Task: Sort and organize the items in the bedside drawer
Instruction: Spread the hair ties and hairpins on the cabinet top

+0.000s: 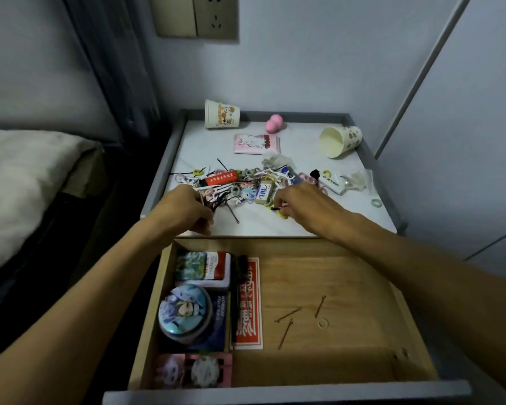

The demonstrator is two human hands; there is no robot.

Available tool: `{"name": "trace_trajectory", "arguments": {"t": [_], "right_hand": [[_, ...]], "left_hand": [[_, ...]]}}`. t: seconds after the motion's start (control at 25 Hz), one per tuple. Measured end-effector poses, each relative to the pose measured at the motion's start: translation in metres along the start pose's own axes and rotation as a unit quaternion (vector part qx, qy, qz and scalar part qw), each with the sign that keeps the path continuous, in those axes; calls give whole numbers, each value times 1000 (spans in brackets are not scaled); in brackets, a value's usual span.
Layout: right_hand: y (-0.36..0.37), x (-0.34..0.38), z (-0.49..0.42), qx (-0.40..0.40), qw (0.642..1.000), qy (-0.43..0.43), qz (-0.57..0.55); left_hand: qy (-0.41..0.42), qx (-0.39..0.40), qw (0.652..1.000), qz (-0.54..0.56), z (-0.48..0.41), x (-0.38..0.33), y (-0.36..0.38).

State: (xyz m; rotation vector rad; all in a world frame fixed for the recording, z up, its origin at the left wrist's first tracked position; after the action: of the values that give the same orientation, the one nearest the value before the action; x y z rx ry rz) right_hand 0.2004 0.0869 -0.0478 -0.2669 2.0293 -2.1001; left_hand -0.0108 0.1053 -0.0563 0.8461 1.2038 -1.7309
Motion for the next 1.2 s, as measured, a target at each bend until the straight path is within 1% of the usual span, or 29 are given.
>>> {"name": "trace_trajectory", "arguments": {"t": [0.08,0.16,0.28,0.36,0.48,0.64,0.8,0.88,0.92,0.96,1.0,1.08,1.12,1.16,1.2], "right_hand": [[-4,3,-7,-17,1000,-3,-18],[-6,-2,-9,-29,998,15,-58],[-1,-17,-9,-53,987,58,-142],[3,-24,-10,-71,982,67,-163],[3,-28,-9,-79,979,70,-173],[-6,-32,-2,-124,981,82,-122],[-18,-26,14,-175,978,60,-96],[-27,-19,30,-197,973,24,-121],[-29,-14,41,-197,971,-8,-134],[-25,-7,53,-177,973,-43,-139],[-13,0,66,-128,980,-75,-135],[40,9,94,43,990,-103,-90],[70,9,110,119,986,-107,-52],[96,6,123,167,981,-99,-19],[115,0,132,193,978,-76,0]], "left_hand": [[-12,-16,1000,-9,-11,8,-12],[-10,-46,999,-25,-18,12,-27],[10,-100,994,-32,-24,16,-41],[28,-131,991,-27,-24,16,-44],[54,-161,985,-15,-24,14,-42],[102,-181,976,-60,-22,5,-35],[144,-185,963,-131,-10,-9,-23],[194,-186,949,-163,-3,-23,-14],[230,-180,941,-172,3,-31,-6],[272,-169,931,-178,10,-40,5],[316,-146,920,-182,18,-48,18],[382,-66,903,-182,40,-59,52],[396,-9,900,-181,50,-59,73],[396,56,897,-189,59,-56,96],[373,126,893,-218,66,-46,121]]}}
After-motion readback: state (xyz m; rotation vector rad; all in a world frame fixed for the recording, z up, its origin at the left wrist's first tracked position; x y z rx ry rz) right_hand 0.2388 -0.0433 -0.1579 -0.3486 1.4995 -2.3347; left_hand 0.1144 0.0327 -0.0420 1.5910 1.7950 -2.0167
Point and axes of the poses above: each hand's wrist, its own z-axis away from the middle knuckle, its own y-axis out of the palm, x = y × z, the point moved 9 cm from there along -z, towards the middle knuckle, and after that the axes turned 14 degrees about z, right-handed, at the moved point
